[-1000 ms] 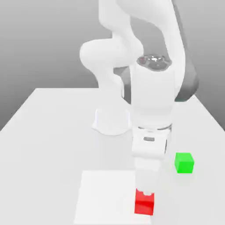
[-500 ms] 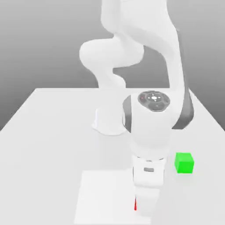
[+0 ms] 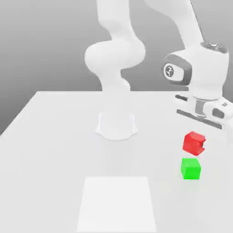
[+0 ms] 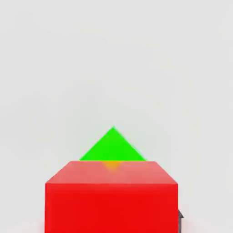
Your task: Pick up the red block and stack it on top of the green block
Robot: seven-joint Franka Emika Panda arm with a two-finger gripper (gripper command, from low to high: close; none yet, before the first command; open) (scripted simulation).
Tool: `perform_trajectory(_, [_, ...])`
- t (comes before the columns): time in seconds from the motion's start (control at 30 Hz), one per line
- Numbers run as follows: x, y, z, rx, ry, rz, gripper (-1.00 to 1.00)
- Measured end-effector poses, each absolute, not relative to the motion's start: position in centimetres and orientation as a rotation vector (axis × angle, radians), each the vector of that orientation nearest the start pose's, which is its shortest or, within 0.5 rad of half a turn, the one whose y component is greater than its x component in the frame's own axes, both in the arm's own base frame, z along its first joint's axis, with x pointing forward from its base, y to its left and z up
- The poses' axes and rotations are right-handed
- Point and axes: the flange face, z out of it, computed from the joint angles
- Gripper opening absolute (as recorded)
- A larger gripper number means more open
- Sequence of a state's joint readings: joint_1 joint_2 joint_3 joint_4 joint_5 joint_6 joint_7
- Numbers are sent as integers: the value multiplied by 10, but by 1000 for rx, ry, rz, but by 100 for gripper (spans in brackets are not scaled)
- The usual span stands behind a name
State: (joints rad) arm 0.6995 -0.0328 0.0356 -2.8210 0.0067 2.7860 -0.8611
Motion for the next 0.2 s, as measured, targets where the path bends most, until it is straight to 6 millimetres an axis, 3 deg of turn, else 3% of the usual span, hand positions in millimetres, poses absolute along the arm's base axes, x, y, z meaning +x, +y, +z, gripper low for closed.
perform_trajectory(0.07, [273,248,193,2195,2249,-3,-100])
perform_trajectory(0.1, [273,247,185,2196,2247,-3,100])
perform_trajectory(0.2, [273,247,185,2197,2247,-3,100])
